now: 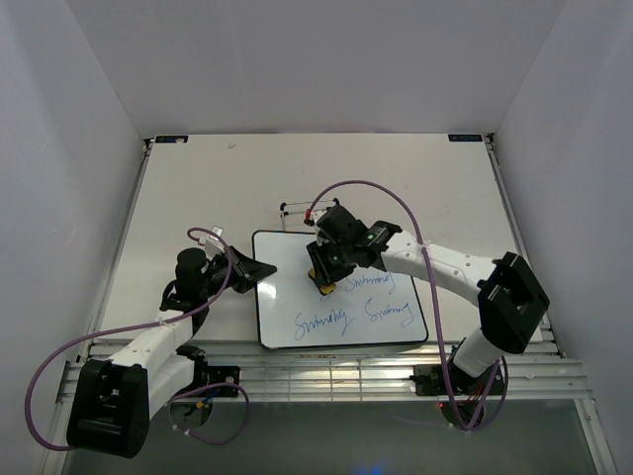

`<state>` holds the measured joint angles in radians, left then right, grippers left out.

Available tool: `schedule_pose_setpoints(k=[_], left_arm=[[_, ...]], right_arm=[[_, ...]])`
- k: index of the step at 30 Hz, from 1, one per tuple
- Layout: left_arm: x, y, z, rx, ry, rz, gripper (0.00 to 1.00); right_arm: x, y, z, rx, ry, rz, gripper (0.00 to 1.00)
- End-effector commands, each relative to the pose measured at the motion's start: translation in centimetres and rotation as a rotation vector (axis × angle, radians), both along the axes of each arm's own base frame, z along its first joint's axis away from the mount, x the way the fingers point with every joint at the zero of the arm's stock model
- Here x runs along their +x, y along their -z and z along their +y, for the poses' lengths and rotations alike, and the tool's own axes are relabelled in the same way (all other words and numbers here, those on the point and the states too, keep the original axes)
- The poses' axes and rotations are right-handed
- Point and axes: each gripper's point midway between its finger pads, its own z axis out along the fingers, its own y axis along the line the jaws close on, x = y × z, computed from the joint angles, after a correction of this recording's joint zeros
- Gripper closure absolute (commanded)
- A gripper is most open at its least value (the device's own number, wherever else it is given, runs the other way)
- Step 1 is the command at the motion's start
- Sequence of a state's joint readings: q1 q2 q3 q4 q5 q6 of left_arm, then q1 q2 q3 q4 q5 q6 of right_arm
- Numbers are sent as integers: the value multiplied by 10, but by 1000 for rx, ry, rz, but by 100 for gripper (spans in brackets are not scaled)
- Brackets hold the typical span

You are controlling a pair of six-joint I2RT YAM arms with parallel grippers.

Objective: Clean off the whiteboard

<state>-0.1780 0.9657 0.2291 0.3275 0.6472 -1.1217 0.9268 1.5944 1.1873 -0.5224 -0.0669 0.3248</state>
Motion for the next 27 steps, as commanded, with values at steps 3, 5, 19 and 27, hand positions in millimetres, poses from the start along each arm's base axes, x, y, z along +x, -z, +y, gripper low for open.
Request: schedule_pose_setpoints(k=[3,5,19,27], left_arm=[[18,-27,4,50,-36,-179,100],[19,-28,4,50,-38,-179,100],[22,-30,4,51,-47,-183,100],[22,-32,4,48,-44,-188,100]], right_arm=[[-22,-1,20,0,-105,18,81],[-29,-5,35,21,-143,24,81],[-57,4,39,57,-194,41,80],[-36,65,-63,-57,38,116,81]])
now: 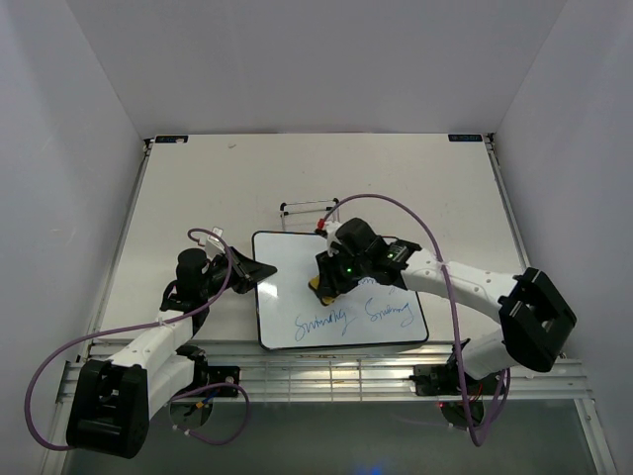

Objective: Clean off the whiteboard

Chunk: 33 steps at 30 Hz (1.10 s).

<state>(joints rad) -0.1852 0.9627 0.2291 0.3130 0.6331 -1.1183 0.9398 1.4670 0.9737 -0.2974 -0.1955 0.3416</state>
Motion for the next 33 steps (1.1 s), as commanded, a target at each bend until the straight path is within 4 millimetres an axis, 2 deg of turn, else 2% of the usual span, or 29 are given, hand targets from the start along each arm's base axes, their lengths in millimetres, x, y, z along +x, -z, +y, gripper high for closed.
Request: schedule_pose_setpoints(k=[1,4,7,9,12,13,16,17,20,21,22,26,27,28,29,30,31,33], left_arm=[[22,-34,4,42,-39,-196,100],[21,-32,4,42,-38,-191,100],[20,-32,4,41,-37,-190,100],[19,-32,4,40,-37,-190,100],[19,-33,4,37,-38,-195,100],[19,-33,4,37,-36,-194,100],[19,-32,4,38,-36,-189,100],[19,-32,3,39,-36,-189,100],[19,-32,4,38,-39,-190,100],[20,-33,4,38,-41,-195,100],[20,-33,4,37,-44,-193,100],[21,-34,5,36,-58,-192,100],[21,-34,6,35,-60,-191,100],[21,-33,6,37,-62,-188,100],[22,-32,7,38,-72,-184,100],[22,-31,7,39,-76,-179,100],[23,-30,8,41,-81,-178,100],[24,-29,9,43,-90,-175,100]], right_arm=[[-4,63,-77,-234,123,104,81],[3,66,-94,-250,162,97,81],[6,64,-92,-254,163,99,81],[5,58,-81,-205,148,114,81],[5,37,-54,-108,100,98,81],[7,24,-40,-69,80,92,81],[-3,7,-9,-22,-1,80,81],[-7,-9,8,12,-40,56,81],[-14,-19,30,57,-104,59,81],[-14,-15,30,56,-109,62,81],[-9,-10,27,35,-85,45,81],[10,22,-10,-30,13,89,81],[9,36,-27,-64,38,107,81],[19,43,-44,-75,92,120,81],[21,50,-57,-87,118,140,81],[15,65,-74,-119,134,167,81],[22,66,-88,-110,176,170,81],[23,70,-108,-104,216,173,81]])
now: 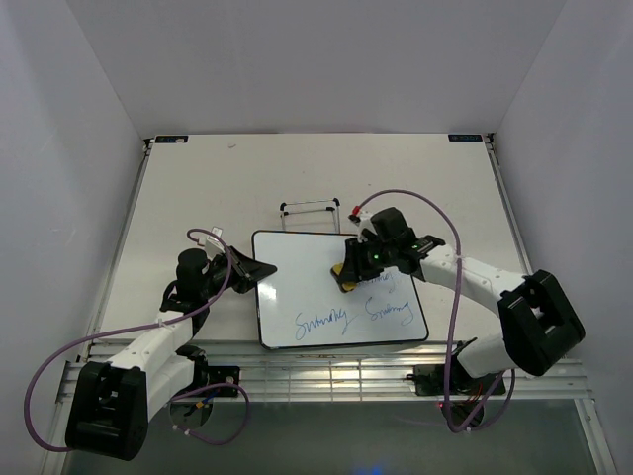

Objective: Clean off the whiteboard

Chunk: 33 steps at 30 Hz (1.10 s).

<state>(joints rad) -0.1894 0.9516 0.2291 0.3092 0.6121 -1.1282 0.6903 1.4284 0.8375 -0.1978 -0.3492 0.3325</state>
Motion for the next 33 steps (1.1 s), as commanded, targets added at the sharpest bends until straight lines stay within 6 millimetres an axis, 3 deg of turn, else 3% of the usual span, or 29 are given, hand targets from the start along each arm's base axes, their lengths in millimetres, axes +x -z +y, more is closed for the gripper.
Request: schedule_pose_setpoints(k=[1,4,5,16,21,24,27,30,31,33], left_arm=[[22,-28,8,46,-73,-174,100],[24,-26,10,57,-84,-165,100],[24,-25,10,64,-85,-162,100],[28,-12,23,193,-140,-92,100],[27,-12,22,193,-138,-103,100],[26,-11,20,185,-129,-105,100],[25,-8,19,189,-123,-100,100],[25,-5,18,188,-117,-90,100],[25,-5,17,184,-114,-86,100],[26,-6,16,179,-108,-90,100]], right_arm=[[-20,66,-81,-192,125,155,80],[-23,89,-125,-244,261,227,80],[-15,92,-142,-254,354,243,81],[4,105,-179,-292,524,292,80],[12,97,-188,-289,565,251,80],[13,87,-180,-237,532,229,80],[12,72,-157,-114,446,204,80],[-5,61,-117,-64,292,203,81],[-18,59,-95,-80,199,184,81],[-23,52,-68,-75,155,188,81]])
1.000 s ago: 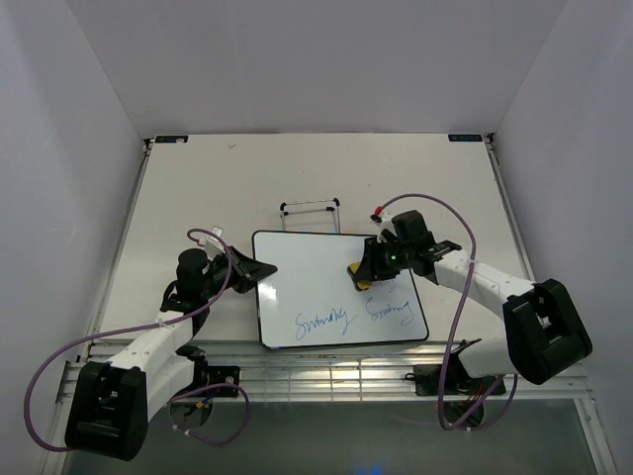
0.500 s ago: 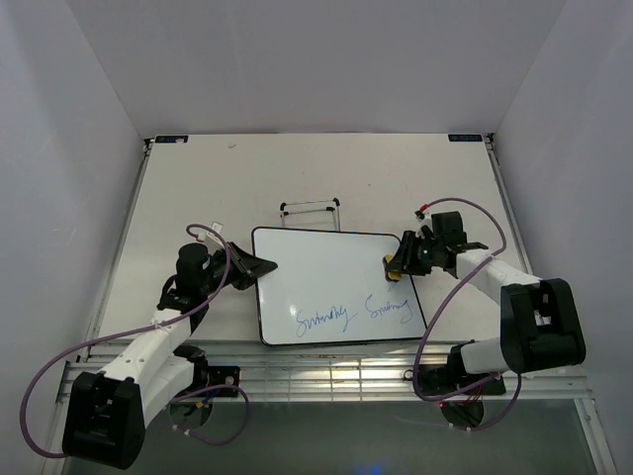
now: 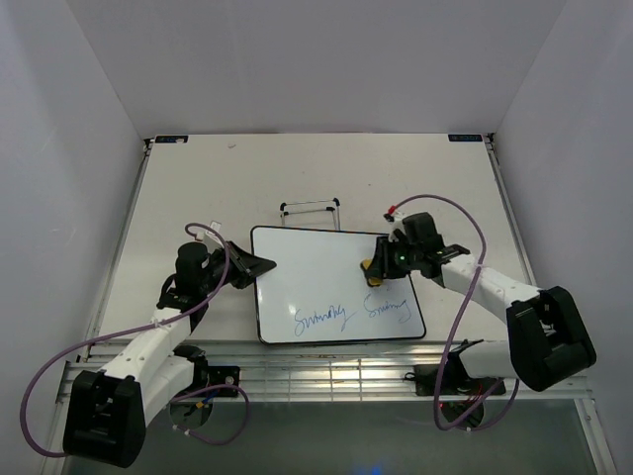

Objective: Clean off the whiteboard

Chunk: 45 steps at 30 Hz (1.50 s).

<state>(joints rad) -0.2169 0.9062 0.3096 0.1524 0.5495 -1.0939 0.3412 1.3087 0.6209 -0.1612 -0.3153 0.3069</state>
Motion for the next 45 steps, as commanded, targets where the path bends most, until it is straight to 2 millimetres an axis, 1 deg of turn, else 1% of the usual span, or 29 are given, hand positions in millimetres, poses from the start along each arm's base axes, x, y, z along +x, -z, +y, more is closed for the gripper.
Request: schedule_pose_setpoints(k=[1,2,3,4,5,6,7,8,9,10,11,12,14,15,17,18,19,20,21,22,24,28,31,34,38,41,42,44,45], left_arm=[[22,5,15,124,-80,-94,100],[23,4,14,121,-80,-99,100],[23,3,14,119,-79,-103,100],[23,2,13,118,-76,-103,100],[23,1,13,116,-74,-107,100],[23,1,13,115,-72,-106,100],[23,1,13,115,-72,-109,100],[23,1,13,113,-73,-108,100],[22,0,13,112,-74,-110,100],[22,-1,13,109,-74,-113,100],[22,-1,13,108,-73,-112,100],[22,-2,13,106,-76,-114,100],[22,-3,13,105,-76,-116,100],[23,-4,13,102,-82,-116,100],[24,-6,14,101,-88,-119,100],[25,-8,14,100,-96,-120,100],[27,-9,15,101,-103,-120,100],[27,-6,16,107,-111,-98,100],[32,-10,19,117,-138,-98,100],[32,-9,20,128,-145,-85,100],[36,-14,24,135,-171,-90,100],[38,-17,24,130,-177,-92,100],[38,-16,22,125,-171,-93,100],[38,-15,21,119,-165,-99,100],[36,-8,18,110,-149,-75,100],[36,-6,16,103,-139,-66,100],[36,-6,14,101,-135,-65,100],[36,-6,14,101,-137,-64,100],[37,-5,15,102,-141,-62,100]], right_arm=[[-72,8,68,34,-266,149,81],[-71,-3,84,57,-274,140,81],[-74,-4,96,54,-299,141,81],[-84,-7,112,46,-349,130,81],[-87,-10,121,43,-368,125,81],[-83,-16,132,45,-375,114,81],[-84,-14,135,23,-374,108,80],[-84,-11,131,0,-364,118,81],[-82,-6,124,-30,-343,121,80],[-73,2,110,-76,-292,116,80],[-72,7,99,-91,-263,132,81],[-69,18,75,-100,-201,162,81],[-65,18,56,-84,-141,162,81],[-65,30,34,-106,-77,186,81],[-62,33,15,-105,-14,182,81],[-53,36,-4,-104,67,186,81],[-63,48,-17,-107,109,223,81],[-62,48,-25,-80,144,218,81],[-54,48,-34,-14,201,220,80],[-65,58,-41,7,232,258,80],[-61,59,-54,63,312,268,80],[-59,66,-67,82,380,276,80],[-56,65,-69,96,380,280,80],[-52,58,-61,131,332,265,81],[-48,50,-61,122,285,230,81],[-48,38,-50,126,197,201,81],[-54,34,-38,123,130,201,81],[-48,16,-25,110,68,140,81],[-55,10,-9,102,-1,121,82]])
